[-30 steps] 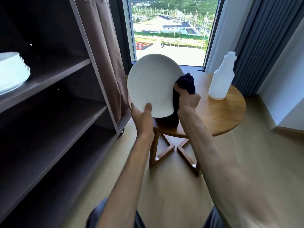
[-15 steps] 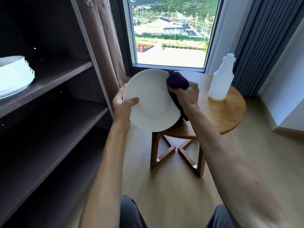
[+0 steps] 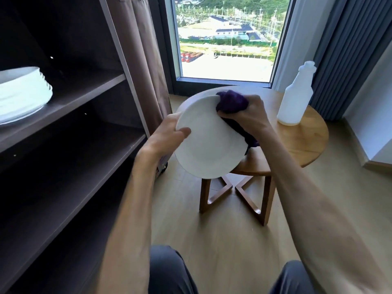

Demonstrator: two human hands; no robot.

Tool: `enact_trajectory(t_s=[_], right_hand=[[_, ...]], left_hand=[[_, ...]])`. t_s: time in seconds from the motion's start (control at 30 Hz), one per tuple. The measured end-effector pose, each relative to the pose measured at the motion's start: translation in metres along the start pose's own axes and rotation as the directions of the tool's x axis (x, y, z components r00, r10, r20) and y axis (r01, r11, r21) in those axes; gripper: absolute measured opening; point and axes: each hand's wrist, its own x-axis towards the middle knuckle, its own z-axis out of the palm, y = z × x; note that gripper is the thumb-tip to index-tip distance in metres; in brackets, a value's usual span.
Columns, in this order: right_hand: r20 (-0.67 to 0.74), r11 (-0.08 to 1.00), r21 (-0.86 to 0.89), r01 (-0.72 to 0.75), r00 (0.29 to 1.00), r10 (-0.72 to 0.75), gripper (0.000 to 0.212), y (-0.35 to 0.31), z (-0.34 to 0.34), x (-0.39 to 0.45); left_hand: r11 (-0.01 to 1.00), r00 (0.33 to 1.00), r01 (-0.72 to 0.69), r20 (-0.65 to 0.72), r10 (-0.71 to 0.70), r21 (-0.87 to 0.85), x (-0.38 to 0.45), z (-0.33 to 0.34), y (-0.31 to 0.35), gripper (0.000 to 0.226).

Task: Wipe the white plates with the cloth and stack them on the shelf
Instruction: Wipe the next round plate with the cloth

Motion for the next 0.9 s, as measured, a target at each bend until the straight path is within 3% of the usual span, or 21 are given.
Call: enact_trajectory(t_s=[0.07, 0.13, 0.23, 0.3, 0.37, 0.43, 0.5, 0.57, 0.67, 0.73, 0.77, 0.83, 0.9], right_hand=[[-0.021, 1.000, 0.013, 0.024, 1.000, -0.024, 0.022, -0.005, 0.005, 0.001], [-0.116, 0.998, 0.059, -0.007, 0.993, 0.013, 0.021, -0.003, 0.012, 0.002], [-0.240, 0.975, 0.167, -0.149, 0.953, 0.187, 0.028, 0.008, 0.026, -0.001], [-0.284, 0.921, 0.289, -0.262, 0.895, 0.344, 0.030, 0.016, 0.035, -0.004], [-0.288, 0.861, 0.380, -0.337, 0.842, 0.457, 0.030, 0.022, 0.040, -0.008], [-0.268, 0.846, 0.387, -0.368, 0.832, 0.485, 0.032, 0.025, 0.040, -0.010], [-0.257, 0.876, 0.307, -0.372, 0.854, 0.453, 0.036, 0.025, 0.032, -0.010], [-0.201, 0.922, 0.183, -0.342, 0.905, 0.376, 0.034, 0.022, 0.020, -0.005], [-0.018, 0.985, -0.072, -0.158, 0.987, 0.157, 0.042, 0.008, 0.009, 0.004], [0.128, 0.970, -0.239, 0.038, 0.992, -0.008, 0.049, -0.005, 0.013, 0.008], [0.187, 0.953, -0.279, 0.120, 0.980, -0.069, 0.042, -0.012, 0.015, 0.008], [0.256, 0.955, -0.234, 0.185, 0.959, -0.123, 0.022, -0.018, 0.011, 0.007], [0.313, 0.997, -0.057, 0.048, 0.949, -0.028, 0.015, -0.020, -0.004, 0.007]], left_hand=[[0.999, 0.998, -0.024, -0.053, 0.022, -0.041, 0.006, -0.003, 0.006, 0.027], [0.975, 0.966, -0.073, -0.257, 0.017, -0.210, 0.008, 0.004, 0.004, 0.026], [0.921, 0.825, -0.089, -0.546, -0.146, -0.380, 0.005, 0.028, -0.011, 0.024], [0.862, 0.776, -0.101, -0.581, -0.244, -0.496, -0.002, 0.053, -0.021, 0.024], [0.821, 0.771, -0.108, -0.569, -0.287, -0.561, -0.008, 0.073, -0.025, 0.030], [0.828, 0.766, -0.080, -0.566, -0.305, -0.555, -0.008, 0.077, -0.027, 0.037], [0.864, 0.797, -0.030, -0.534, -0.283, -0.502, -0.005, 0.067, -0.030, 0.038], [0.929, 0.874, 0.006, -0.450, -0.185, -0.370, -0.003, 0.050, -0.031, 0.035], [0.993, 0.976, 0.047, -0.208, -0.068, -0.108, -0.001, 0.033, -0.025, 0.026], [0.999, 0.995, 0.044, -0.093, -0.045, -0.008, 0.005, 0.031, -0.020, 0.025], [0.999, 0.997, 0.038, -0.063, -0.038, 0.001, 0.007, 0.029, -0.020, 0.027], [0.997, 0.997, 0.047, -0.052, -0.050, -0.062, 0.007, 0.025, -0.021, 0.032], [0.985, 0.996, 0.036, -0.073, -0.049, -0.167, 0.002, 0.019, -0.027, 0.030]])
